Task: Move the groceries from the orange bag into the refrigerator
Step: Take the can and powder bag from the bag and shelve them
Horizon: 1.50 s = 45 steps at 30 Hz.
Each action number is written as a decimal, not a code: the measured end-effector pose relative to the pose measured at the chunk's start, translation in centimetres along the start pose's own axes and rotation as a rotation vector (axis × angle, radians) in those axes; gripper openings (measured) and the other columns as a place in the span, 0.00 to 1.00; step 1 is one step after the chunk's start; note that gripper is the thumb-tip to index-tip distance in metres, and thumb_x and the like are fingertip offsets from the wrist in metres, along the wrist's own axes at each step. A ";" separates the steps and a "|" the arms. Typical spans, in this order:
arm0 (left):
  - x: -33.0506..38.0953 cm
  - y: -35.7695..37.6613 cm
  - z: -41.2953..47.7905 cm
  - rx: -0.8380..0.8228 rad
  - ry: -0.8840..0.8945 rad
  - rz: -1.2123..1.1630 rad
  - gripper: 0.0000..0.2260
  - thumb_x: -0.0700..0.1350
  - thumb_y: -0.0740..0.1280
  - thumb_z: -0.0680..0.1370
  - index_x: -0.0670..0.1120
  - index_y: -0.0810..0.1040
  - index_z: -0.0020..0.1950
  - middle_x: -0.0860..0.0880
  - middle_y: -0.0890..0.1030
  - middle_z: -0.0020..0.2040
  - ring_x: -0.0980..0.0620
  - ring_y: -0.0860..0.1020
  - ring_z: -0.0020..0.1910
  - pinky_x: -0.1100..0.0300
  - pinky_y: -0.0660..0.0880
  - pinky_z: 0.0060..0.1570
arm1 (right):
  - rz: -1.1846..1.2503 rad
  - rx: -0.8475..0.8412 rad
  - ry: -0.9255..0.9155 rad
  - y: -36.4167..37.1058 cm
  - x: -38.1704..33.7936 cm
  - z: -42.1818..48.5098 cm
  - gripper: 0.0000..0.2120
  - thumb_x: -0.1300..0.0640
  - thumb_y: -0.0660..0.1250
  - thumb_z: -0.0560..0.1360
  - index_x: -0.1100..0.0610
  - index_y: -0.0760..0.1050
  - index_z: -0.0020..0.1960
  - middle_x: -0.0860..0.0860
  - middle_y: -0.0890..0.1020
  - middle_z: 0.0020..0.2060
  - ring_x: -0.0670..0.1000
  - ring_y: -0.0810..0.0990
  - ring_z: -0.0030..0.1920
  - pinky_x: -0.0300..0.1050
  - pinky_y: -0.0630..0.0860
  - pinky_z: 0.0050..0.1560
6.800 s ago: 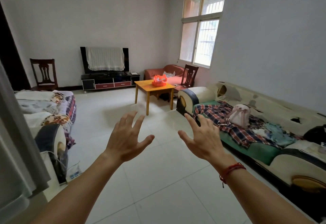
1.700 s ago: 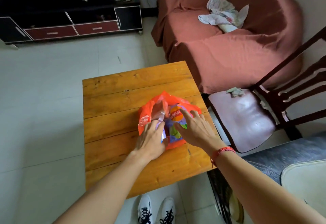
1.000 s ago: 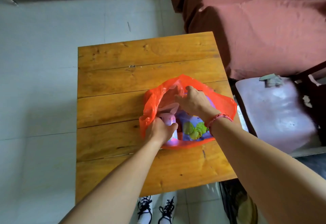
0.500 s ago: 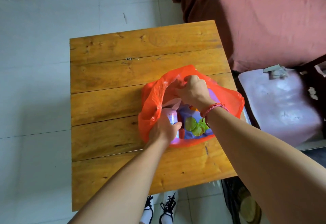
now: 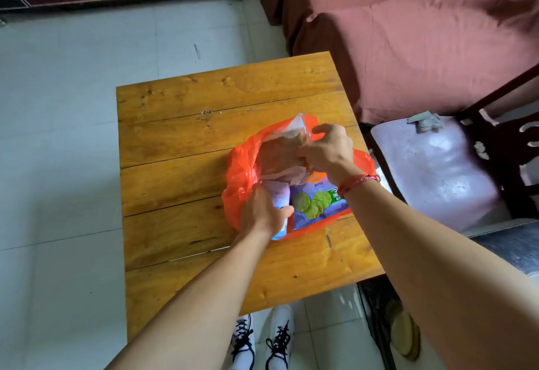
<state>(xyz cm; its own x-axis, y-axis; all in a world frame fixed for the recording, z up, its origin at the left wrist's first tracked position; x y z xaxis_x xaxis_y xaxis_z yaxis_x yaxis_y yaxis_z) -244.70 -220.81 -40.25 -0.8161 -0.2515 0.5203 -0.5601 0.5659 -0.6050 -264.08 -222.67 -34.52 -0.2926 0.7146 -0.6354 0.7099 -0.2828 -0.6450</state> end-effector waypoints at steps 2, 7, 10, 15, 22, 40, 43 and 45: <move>0.7 -1.0 -0.9 0.006 0.016 -0.048 0.27 0.51 0.78 0.66 0.41 0.75 0.61 0.43 0.82 0.57 0.41 0.80 0.55 0.54 0.75 0.48 | 0.044 -0.013 0.029 -2.0 -0.7 -1.3 0.32 0.53 0.79 0.63 0.55 0.77 0.66 0.52 0.82 0.44 0.55 0.83 0.51 0.55 0.83 0.50; 3.5 -4.8 -4.3 0.006 0.082 -0.240 0.27 0.46 0.82 0.62 0.45 0.77 0.57 0.50 0.82 0.53 0.48 0.80 0.49 0.57 0.75 0.46 | 0.217 -0.099 0.020 -7.0 -3.1 -4.9 0.24 0.52 0.76 0.51 0.64 0.80 0.43 0.59 0.82 0.34 0.58 0.82 0.33 0.63 0.83 0.36; 5.7 -7.5 -6.7 0.022 0.167 -0.308 0.31 0.55 0.80 0.51 0.49 0.78 0.51 0.51 0.84 0.48 0.49 0.82 0.45 0.54 0.79 0.46 | 0.345 -0.159 0.016 -10.5 -5.3 -8.4 0.07 0.67 0.73 0.63 0.65 0.78 0.40 0.62 0.78 0.30 0.56 0.77 0.24 0.53 0.81 0.33; 9.6 -13.3 -11.5 0.068 0.316 -0.373 0.31 0.55 0.80 0.52 0.50 0.81 0.52 0.51 0.85 0.48 0.48 0.83 0.48 0.49 0.81 0.50 | 0.445 -0.162 -0.093 -17.5 -8.9 -13.8 0.06 0.71 0.70 0.71 0.63 0.79 0.46 0.54 0.79 0.27 0.49 0.79 0.26 0.41 0.80 0.29; 15.8 -23.6 -19.9 0.145 0.574 -0.474 0.23 0.45 0.84 0.59 0.54 0.79 0.49 0.51 0.85 0.46 0.49 0.84 0.46 0.45 0.82 0.48 | 0.542 -0.165 -0.329 -26.8 -14.1 -20.2 0.16 0.65 0.72 0.74 0.57 0.79 0.60 0.55 0.83 0.47 0.54 0.82 0.41 0.47 0.79 0.38; 23.3 -39.7 -36.6 0.219 1.038 -0.687 0.25 0.29 0.78 0.65 0.48 0.79 0.56 0.48 0.85 0.49 0.48 0.84 0.47 0.51 0.83 0.46 | 0.636 -0.107 -0.743 -37.1 -22.9 -33.2 0.18 0.70 0.74 0.71 0.59 0.79 0.59 0.68 0.83 0.49 0.65 0.79 0.44 0.58 0.79 0.44; 23.3 -40.2 -37.6 0.226 1.067 -0.669 0.24 0.30 0.78 0.66 0.49 0.79 0.56 0.45 0.85 0.51 0.46 0.84 0.48 0.51 0.83 0.47 | 0.639 -0.104 -0.769 -37.3 -23.2 -33.7 0.17 0.71 0.74 0.71 0.60 0.79 0.58 0.69 0.81 0.53 0.67 0.80 0.45 0.67 0.78 0.51; 23.1 -40.2 -37.8 0.225 1.069 -0.673 0.24 0.30 0.78 0.65 0.49 0.79 0.55 0.44 0.85 0.50 0.44 0.84 0.48 0.51 0.83 0.46 | 0.621 -0.086 -0.765 -37.3 -23.2 -33.7 0.17 0.71 0.74 0.70 0.59 0.79 0.57 0.66 0.83 0.53 0.66 0.82 0.45 0.64 0.80 0.49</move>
<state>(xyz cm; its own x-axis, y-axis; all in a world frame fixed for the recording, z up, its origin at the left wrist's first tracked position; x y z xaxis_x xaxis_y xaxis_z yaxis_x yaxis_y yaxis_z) -235.67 -219.71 18.86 0.0965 0.3768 0.9213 -0.9125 0.4032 -0.0693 -262.13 -207.13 18.61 -0.1660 -0.1595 -0.9731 0.9128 -0.3982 -0.0904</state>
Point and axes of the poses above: each hand's wrist, its own z-axis towards the middle knuckle, its own y-axis out of the palm, x = y × z, the point moved 8 cm from there along z, towards the middle knuckle
